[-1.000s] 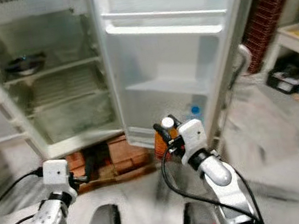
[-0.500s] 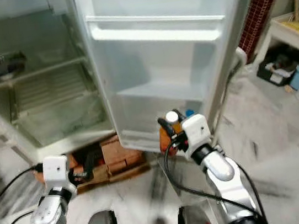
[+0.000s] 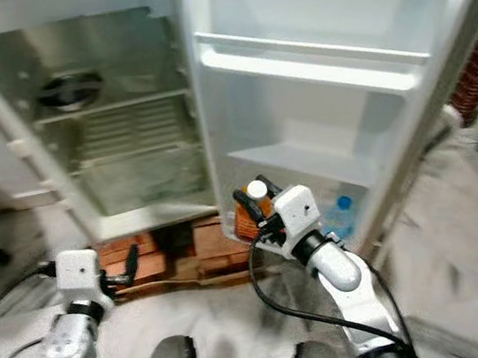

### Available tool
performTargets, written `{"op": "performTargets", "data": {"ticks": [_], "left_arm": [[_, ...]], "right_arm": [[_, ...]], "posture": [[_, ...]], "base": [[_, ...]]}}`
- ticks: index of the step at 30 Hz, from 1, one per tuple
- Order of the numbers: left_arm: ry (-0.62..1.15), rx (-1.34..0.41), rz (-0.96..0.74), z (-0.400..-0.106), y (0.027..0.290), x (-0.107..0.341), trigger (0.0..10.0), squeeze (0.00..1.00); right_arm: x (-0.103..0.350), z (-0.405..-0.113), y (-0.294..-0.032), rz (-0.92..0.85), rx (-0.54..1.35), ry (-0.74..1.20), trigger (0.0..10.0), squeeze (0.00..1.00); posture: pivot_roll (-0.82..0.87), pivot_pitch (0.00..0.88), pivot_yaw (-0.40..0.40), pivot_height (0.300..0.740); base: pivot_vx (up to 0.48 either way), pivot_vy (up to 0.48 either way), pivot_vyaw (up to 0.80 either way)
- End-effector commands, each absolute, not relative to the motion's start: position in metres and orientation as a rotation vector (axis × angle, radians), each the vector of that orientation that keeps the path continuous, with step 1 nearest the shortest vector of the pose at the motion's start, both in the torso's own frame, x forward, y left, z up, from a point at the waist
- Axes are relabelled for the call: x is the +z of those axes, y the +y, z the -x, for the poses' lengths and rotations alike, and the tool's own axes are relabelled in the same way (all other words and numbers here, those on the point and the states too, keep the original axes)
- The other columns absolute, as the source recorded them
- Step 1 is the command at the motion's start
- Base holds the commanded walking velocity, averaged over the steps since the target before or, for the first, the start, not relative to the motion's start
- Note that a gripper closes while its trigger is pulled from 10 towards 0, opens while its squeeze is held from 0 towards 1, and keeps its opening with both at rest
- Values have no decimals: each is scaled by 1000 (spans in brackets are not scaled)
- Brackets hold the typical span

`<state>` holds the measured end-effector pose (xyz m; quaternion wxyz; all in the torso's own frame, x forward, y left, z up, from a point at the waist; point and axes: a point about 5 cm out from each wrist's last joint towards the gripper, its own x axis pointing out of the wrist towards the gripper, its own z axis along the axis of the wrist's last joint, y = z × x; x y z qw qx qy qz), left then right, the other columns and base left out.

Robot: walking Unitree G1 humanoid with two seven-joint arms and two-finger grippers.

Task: Restocking fridge

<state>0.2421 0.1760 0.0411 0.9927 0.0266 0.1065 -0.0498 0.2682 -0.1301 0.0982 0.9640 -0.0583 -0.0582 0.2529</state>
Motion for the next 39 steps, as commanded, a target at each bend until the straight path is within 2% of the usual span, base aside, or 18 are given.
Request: {"op": "performTargets", "data": {"ticks": [1,6,19,39], "left_arm": [[218,-112,-62,-243,173,41,10000,0],[212,-115,-62,-244,172,41,10000,0],[212,-129,-61,-244,169,41,10000,0],[213,-140,-62,-244,167,39,10000,0]], "right_arm": [[103,-270,-134,136,508,-144,10000,0],[103,-270,-134,139,509,-147,10000,0],[101,-274,-143,157,424,-132,10000,0],[99,-276,-146,177,410,-122,10000,0]], "posture": [[-15,0,-24,637],[-16,0,-24,637],[-22,0,-22,637],[-24,0,-27,637]], "base": [[0,0,731],[106,0,691],[316,0,0],[330,0,0]]}}
